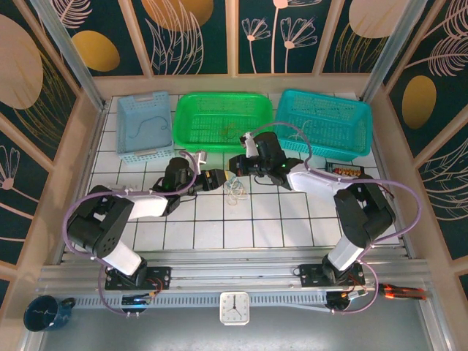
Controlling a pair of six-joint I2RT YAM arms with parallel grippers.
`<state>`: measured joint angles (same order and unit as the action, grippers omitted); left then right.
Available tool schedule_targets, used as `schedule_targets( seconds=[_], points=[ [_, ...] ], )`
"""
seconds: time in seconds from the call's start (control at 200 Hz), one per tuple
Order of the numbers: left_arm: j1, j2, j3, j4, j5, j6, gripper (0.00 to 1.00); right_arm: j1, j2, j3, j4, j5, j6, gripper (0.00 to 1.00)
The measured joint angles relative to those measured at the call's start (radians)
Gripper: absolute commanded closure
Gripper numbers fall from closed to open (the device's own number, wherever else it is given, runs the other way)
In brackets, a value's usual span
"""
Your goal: Untangle the cables
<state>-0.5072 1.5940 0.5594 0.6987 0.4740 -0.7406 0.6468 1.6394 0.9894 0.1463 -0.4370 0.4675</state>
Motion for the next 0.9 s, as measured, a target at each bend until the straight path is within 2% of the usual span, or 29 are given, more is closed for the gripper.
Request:
schedule_targets(
  seconds=[0.27,0.355,0.475,0.59,0.666,0.746,0.901],
  points=[
    [0.000,0.027,0.004,0.040,0.032,-0.004,0.48,0.000,0.000,-0.004,0.029,-0.026,0.026,1.00],
    [0.000,0.028,0.004,0.066,0.047,-0.016,0.62,0.000,0.000,-0.004,0.043,-0.034,0.037,1.00],
    [-0.003,0.039,0.004,0.106,0.069,-0.026,0.75,0.000,0.004,-0.004,0.056,-0.037,0.042,0.98],
    [-0.005,0.054,0.001,0.148,0.079,-0.051,0.88,0.000,0.005,-0.014,0.065,-0.036,0.048,0.91],
    [-0.006,0.056,-0.007,0.167,0.084,-0.058,1.00,0.000,0.005,-0.027,0.068,-0.036,0.053,0.83],
    [-0.006,0.056,-0.019,0.180,0.085,-0.062,1.00,0.000,0.005,-0.045,0.071,-0.035,0.062,0.76],
    [-0.006,0.056,-0.043,0.184,0.079,-0.059,1.00,-0.002,0.005,-0.074,0.075,-0.025,0.063,0.73]
  ],
)
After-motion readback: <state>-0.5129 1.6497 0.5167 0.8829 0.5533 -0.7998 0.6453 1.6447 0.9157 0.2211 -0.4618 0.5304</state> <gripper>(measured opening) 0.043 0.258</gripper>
